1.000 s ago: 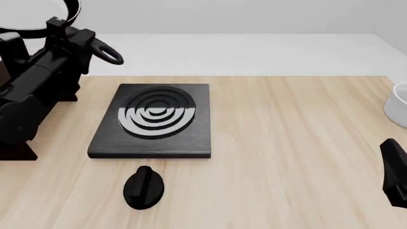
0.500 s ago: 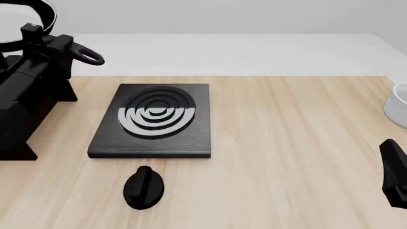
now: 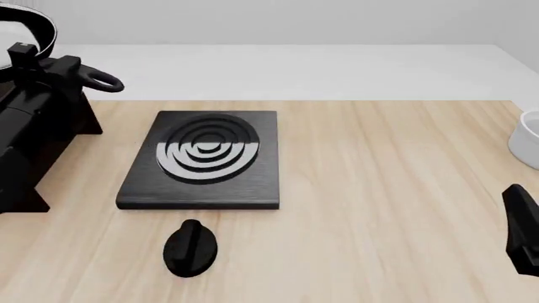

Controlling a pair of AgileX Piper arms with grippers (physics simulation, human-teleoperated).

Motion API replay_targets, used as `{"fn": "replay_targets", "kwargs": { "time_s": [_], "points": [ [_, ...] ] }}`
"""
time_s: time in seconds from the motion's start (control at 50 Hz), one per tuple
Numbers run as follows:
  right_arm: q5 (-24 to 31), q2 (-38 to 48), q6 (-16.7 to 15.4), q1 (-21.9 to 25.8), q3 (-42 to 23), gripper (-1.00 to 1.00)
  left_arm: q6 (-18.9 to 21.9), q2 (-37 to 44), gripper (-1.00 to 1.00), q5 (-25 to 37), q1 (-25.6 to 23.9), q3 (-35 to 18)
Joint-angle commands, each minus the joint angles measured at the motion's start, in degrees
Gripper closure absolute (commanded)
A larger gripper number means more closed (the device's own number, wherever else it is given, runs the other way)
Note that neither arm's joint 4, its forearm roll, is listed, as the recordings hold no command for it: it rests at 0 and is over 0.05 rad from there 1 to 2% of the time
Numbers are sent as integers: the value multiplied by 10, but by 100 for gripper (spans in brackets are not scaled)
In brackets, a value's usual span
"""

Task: Put the frying pan on top of the cabinet.

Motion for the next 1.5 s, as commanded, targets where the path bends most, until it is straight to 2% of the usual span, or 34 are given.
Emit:
{"fn": "replay_targets", "kwargs": {
  "time_s": [0.02, 0.3, 0.66, 0.98, 1.5],
  "points": [
    [0, 0, 1, 0, 0, -100, -11, -10, 100, -21, 13, 6],
    [-1, 0, 0, -1, 0, -100, -22, -20, 100, -20, 14, 20],
    [1, 0, -3, 1, -1, -100, -51, 4, 100, -40, 17, 28],
    [5, 0, -5, 2, -4, -100, -55, -4, 100, -35, 35, 25],
    [3, 0, -9, 2, -1, -100, -71, 56, 100, -73, 55, 25]
  ]
}}
